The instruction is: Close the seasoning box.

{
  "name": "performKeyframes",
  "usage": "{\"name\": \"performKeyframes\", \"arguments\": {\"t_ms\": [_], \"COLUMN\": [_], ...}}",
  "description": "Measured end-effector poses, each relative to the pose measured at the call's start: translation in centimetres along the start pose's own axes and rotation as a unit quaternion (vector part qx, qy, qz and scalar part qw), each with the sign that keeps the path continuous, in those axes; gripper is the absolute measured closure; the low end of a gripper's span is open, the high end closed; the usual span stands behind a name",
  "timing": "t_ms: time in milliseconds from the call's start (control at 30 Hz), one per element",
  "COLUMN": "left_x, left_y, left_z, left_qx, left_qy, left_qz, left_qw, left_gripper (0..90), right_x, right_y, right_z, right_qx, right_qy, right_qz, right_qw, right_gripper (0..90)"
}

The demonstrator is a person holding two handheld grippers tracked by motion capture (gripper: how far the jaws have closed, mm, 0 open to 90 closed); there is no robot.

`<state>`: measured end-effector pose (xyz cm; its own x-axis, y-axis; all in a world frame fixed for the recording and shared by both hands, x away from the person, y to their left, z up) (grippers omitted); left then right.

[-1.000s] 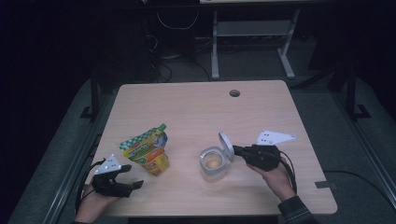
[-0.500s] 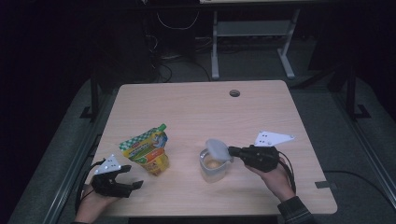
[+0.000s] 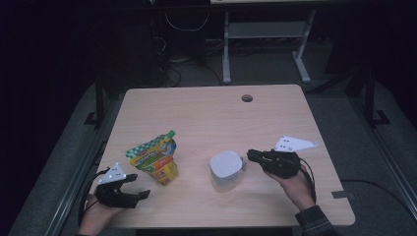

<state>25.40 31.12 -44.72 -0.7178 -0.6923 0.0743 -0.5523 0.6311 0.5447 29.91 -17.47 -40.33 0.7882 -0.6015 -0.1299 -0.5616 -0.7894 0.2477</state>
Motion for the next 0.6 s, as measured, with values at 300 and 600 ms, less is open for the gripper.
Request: {"name": "performKeyframes", "arguments": {"t_ms": [300,600], "left_x": [0.1,0.1], "left_y": [0.3,0.2], "left_z": [0.2,0.5], "left_qx": [0.003,0.001], "left_qy": [-0.002,-0.006], "left_qz": [0.000,0.000], "left_qw": [1.0000,1.0000], "left_gripper": [18.6,18.1], "right_x": [1.2,2.3], "right_y": [0.4,1.2], "right_z": [0.9,2.4], "right_qx": [-0.006,-0.014], "right_qy": [-0.002,-0.010], "right_qz": [0.047,0.084], "right_qw": [0.9989,0.9963], "right_gripper": [52.2,37.0]}}
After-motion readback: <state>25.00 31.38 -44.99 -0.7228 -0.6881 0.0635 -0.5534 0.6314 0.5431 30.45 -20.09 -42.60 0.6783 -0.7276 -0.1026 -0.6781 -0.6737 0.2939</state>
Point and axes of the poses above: each handheld gripper's, and its own axes: y roughly backward along the jaws, z roughly out of its underside, x roughly to its right, the point moved 1 cm from there along -y, roughly forward along the jaws, and after that the axes turned 9 degrees about x, right-handed, at the moved point
